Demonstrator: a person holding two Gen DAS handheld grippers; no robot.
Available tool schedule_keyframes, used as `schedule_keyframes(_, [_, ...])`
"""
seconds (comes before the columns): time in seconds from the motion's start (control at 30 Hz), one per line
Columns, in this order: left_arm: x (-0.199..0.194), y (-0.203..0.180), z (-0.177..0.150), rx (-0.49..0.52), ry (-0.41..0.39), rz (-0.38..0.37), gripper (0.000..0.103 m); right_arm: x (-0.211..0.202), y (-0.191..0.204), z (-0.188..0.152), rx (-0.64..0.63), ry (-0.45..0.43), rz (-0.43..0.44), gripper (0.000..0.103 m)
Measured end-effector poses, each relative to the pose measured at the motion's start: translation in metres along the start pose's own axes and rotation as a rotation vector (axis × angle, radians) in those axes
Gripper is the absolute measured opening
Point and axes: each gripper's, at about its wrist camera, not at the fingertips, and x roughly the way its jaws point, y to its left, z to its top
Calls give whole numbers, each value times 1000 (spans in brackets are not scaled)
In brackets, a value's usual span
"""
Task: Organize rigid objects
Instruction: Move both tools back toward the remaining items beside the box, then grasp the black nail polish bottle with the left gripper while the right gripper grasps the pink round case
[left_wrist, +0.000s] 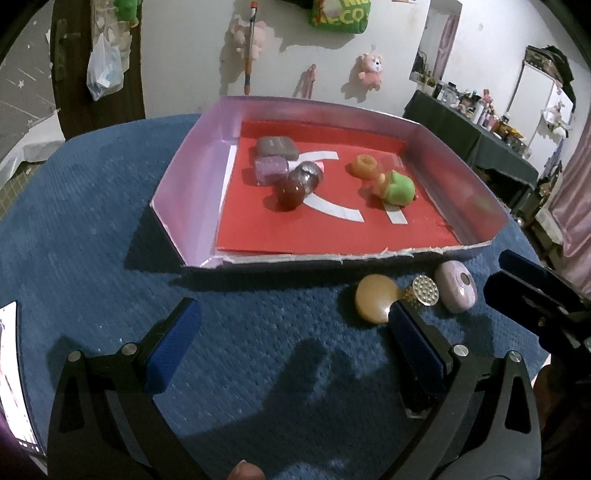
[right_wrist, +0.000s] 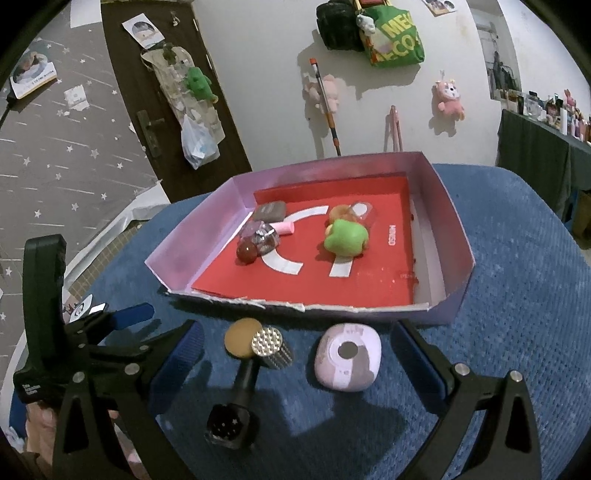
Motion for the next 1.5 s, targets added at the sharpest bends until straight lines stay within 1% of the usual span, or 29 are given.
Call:
schedule_keyframes(0.37, [6, -5, -17, -3, 44, -14, 103, 8, -5, -15, 11, 52, -12, 103])
schedule_keyframes(0.57, [4, -13, -24, -3, 58, -40, 103, 9, -12, -20, 25, 67, -26, 103])
schedule_keyframes(0.73, [3, -28, -29, 11, 73, -86, 103, 9, -25, -20, 52, 69, -52, 103])
schedule_keyframes(0.93, [9, -53, -40, 73, 95, -120, 103, 9, -38, -19, 73, 72, -97, 103])
schedule_keyframes(1.03, [9, -58, -42, 96, 80, -96, 103, 12, -40, -17, 70, 81, -122, 103])
schedule_keyframes(1.23, [7, -59, -43, 91, 74, -90, 103, 21, -33, -19, 26, 98, -149, 103])
schedule_keyframes(1.37, [6, -67, -46, 100, 75, -121, 103, 23, -32, -16, 11, 100, -179, 103])
schedule_keyframes(1.5, [10, -68, -46, 116, 61, -66, 103, 23, -38, -14, 19, 98, -186, 103])
